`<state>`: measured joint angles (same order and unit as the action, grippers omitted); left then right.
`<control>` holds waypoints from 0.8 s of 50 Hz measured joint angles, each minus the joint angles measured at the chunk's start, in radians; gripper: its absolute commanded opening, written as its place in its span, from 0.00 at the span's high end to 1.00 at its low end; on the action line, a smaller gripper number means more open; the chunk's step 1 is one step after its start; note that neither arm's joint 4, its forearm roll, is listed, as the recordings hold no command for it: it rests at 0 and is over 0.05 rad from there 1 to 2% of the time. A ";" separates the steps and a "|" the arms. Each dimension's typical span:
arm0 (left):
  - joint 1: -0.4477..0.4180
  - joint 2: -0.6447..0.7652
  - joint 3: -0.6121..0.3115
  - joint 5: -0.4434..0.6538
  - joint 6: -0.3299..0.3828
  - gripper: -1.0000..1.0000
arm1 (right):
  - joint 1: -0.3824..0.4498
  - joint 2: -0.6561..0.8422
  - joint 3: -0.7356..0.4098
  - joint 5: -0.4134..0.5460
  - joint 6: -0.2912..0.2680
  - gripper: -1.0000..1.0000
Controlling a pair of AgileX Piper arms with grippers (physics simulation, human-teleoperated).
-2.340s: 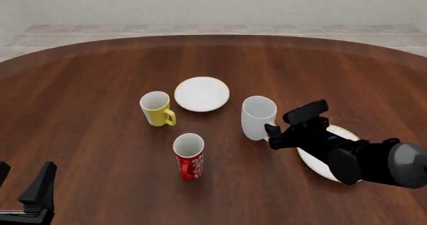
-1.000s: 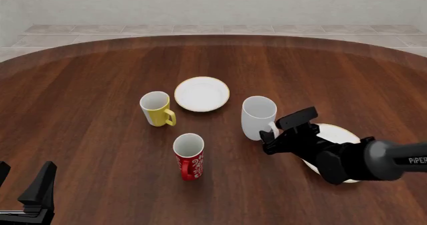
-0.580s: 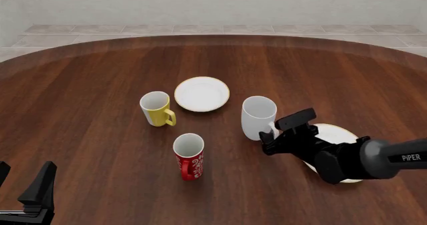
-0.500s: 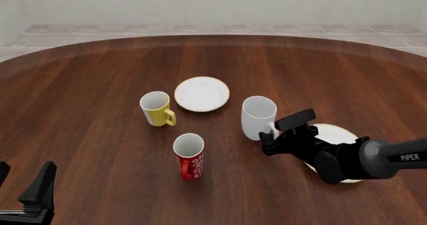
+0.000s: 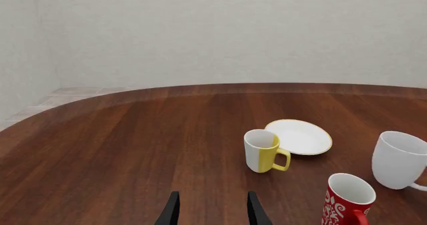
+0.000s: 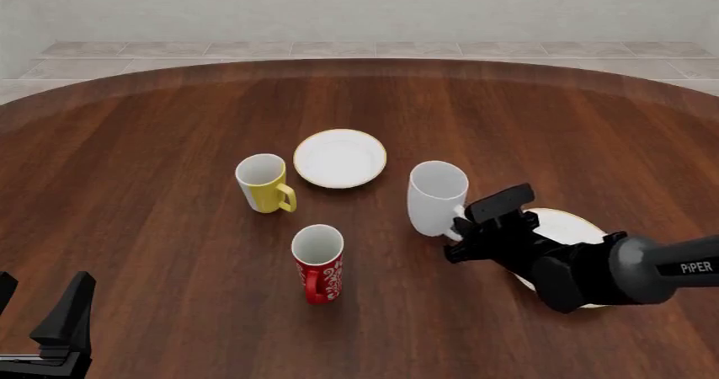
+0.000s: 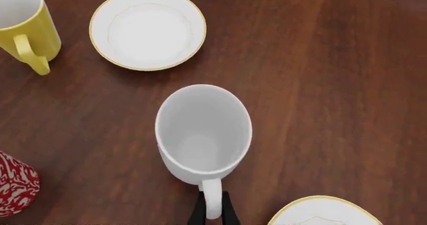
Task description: Put the white mug on the left plate.
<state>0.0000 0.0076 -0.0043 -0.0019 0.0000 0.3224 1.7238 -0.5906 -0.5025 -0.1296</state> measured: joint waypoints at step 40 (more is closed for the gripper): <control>0.000 0.000 0.000 0.000 0.000 0.00 | 0.018 -0.192 -0.178 0.256 -0.102 1.00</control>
<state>0.0000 0.0075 -0.0043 -0.0019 -0.0001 0.3400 1.5318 -0.7683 -0.2465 -0.2315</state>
